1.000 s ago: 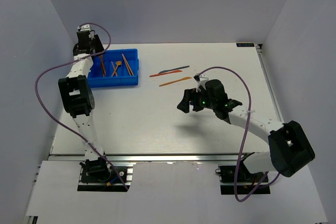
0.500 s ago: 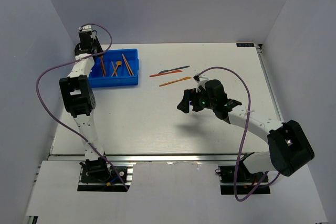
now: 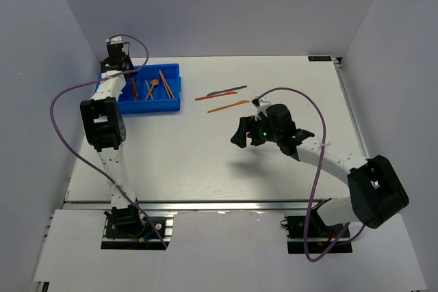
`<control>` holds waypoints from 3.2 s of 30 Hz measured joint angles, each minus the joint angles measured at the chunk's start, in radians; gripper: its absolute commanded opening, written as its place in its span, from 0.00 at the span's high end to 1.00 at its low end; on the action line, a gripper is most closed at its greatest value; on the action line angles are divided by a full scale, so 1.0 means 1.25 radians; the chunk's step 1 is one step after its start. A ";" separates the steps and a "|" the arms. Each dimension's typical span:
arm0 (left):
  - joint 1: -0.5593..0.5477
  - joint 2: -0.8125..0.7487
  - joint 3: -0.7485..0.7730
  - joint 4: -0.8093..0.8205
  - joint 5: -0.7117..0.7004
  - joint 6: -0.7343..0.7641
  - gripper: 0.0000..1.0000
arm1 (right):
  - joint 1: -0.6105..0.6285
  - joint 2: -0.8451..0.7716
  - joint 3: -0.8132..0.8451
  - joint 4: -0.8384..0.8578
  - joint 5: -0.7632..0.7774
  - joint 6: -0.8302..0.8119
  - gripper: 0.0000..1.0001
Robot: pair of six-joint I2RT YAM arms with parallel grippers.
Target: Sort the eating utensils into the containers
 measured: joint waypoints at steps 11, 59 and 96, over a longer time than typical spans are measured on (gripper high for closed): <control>-0.002 0.029 0.000 -0.017 -0.044 0.014 0.69 | 0.000 0.000 0.000 0.000 0.000 0.000 0.11; -0.002 -0.003 -0.034 0.067 0.145 0.017 0.52 | 0.002 0.012 0.000 0.000 -0.003 -0.001 0.11; 0.002 0.021 -0.061 0.129 0.115 0.043 0.85 | 0.003 0.023 0.000 0.000 0.003 -0.003 0.11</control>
